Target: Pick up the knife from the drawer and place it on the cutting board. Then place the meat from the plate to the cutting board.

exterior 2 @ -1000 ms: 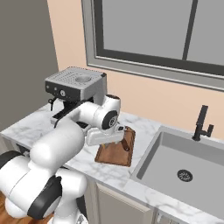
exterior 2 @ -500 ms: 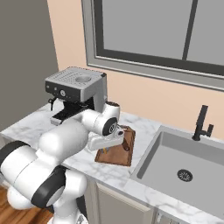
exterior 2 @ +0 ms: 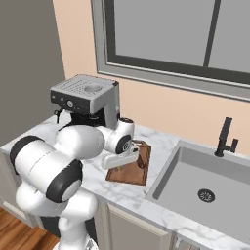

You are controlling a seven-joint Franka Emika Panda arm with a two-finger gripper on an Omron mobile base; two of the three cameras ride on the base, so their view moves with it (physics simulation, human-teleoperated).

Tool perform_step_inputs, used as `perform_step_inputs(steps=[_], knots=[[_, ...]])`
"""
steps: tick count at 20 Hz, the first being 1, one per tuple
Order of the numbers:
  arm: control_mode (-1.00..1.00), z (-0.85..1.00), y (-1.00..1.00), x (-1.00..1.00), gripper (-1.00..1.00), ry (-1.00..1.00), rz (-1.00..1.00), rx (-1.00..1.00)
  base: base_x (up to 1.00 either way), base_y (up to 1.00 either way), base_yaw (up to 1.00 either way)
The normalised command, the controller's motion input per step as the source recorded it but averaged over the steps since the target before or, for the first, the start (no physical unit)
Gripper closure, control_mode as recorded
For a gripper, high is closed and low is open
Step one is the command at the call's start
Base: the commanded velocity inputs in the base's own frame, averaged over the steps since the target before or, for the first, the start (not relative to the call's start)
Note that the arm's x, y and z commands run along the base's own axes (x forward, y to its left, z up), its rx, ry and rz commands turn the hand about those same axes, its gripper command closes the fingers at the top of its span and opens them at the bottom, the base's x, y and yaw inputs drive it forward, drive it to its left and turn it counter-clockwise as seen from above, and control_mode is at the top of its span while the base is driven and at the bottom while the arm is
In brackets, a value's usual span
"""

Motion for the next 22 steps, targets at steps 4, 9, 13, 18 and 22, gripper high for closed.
perform_step_inputs(steps=[4, 9, 13, 18, 22], knots=[[-1.0, -0.31, -0.02, 0.38, 1.0, 0.0, 0.04, 0.0, 0.0, 0.0, 0.0], [-1.0, -0.35, -0.01, 0.34, 1.0, 0.0, 0.04, 0.0, 0.0, 0.0, 0.0], [-1.0, -0.2, -0.13, 0.08, -1.0, 0.0, 0.02, 0.0, 0.0, 0.0, 0.0], [-1.0, 0.05, -0.37, 0.0, -1.0, -0.09, 0.0, 0.08, 0.0, 0.0, 0.0], [-1.0, 0.44, -0.17, -0.03, -1.0, -0.12, 0.0, 0.07, 0.0, 0.0, 0.0]])
